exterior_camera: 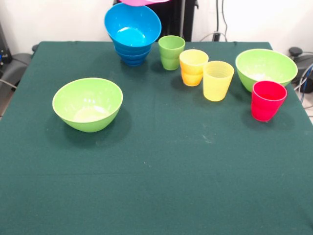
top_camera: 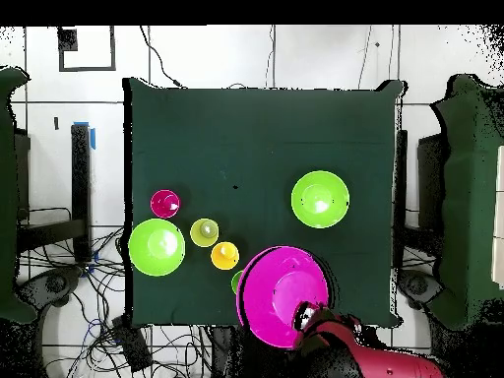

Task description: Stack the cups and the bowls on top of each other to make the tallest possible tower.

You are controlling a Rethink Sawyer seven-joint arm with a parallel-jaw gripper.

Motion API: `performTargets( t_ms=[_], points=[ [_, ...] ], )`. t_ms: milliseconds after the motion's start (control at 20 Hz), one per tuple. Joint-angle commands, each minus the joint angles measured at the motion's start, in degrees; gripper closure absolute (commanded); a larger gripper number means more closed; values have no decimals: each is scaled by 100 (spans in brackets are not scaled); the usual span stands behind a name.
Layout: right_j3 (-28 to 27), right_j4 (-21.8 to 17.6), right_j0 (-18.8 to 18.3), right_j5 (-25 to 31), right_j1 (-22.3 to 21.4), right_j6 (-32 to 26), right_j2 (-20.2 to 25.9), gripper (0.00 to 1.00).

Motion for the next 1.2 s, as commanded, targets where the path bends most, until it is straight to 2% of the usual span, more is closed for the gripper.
performTargets(
  t_ms=[50, 300, 550, 750, 950, 1200],
  points=[
    [-319, -264, 267, -22, 626, -1298, 99, 100],
    [-484, -853, 360, -146, 1089, -906, 71, 100],
    [-733, -1534, 602, -199, 1703, -484, -209, 100],
    [-881, -1861, 748, -307, 1986, -329, -300, 100],
    [-993, -2347, 913, -561, 2308, -55, -545, 100],
    [-1144, -2606, 891, -750, 2711, -151, -630, 100]
  ],
)
